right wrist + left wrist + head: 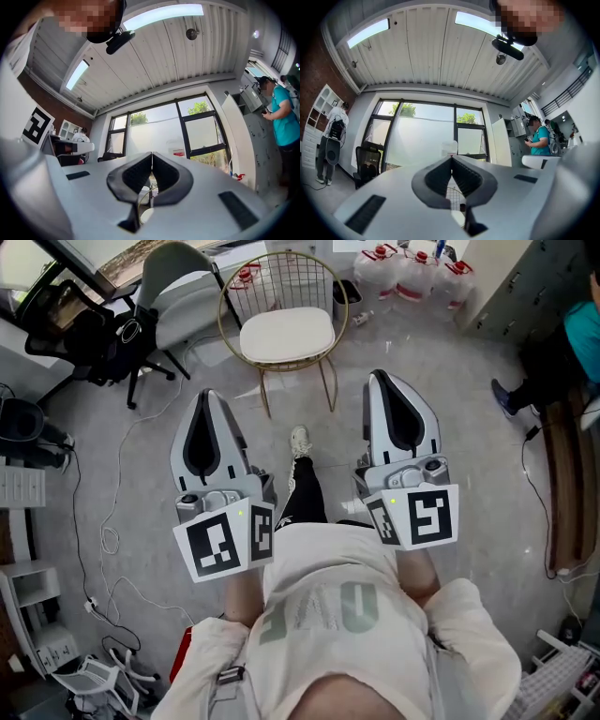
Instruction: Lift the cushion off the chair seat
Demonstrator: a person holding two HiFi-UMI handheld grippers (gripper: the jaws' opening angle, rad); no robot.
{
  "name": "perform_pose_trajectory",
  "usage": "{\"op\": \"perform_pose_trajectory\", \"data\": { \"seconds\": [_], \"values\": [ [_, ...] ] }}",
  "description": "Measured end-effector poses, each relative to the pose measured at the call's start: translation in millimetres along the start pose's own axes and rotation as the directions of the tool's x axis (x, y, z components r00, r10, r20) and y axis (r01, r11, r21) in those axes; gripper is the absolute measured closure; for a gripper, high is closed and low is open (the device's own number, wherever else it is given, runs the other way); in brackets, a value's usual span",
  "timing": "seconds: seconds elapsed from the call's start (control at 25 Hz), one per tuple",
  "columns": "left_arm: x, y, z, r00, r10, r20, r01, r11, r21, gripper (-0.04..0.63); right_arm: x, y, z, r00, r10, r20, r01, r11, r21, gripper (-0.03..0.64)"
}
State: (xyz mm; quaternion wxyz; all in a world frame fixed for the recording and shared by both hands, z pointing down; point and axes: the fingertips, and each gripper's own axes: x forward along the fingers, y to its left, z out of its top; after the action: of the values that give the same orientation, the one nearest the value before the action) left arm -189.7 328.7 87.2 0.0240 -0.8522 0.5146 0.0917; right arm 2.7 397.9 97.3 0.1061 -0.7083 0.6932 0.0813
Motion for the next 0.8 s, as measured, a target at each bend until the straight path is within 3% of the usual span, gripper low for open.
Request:
{"op": "perform_pose_trajectory", "data": {
  "seconds": [0.32,0.8],
  "values": [
    [98,19,2,0.998,-0.038,0.047,0.038,0.999,-0.001,0.582,101,-15,-11,1.000,0.012,-0.008,-0.013,0.999,-0.045,0.600],
    [311,72,6,0.977,-0.161,0.136,0.166,0.986,-0.022,0.583,320,-29,-39,1.000,0.015,0.005,-0.014,0.995,-0.097,0.600]
  ]
}}
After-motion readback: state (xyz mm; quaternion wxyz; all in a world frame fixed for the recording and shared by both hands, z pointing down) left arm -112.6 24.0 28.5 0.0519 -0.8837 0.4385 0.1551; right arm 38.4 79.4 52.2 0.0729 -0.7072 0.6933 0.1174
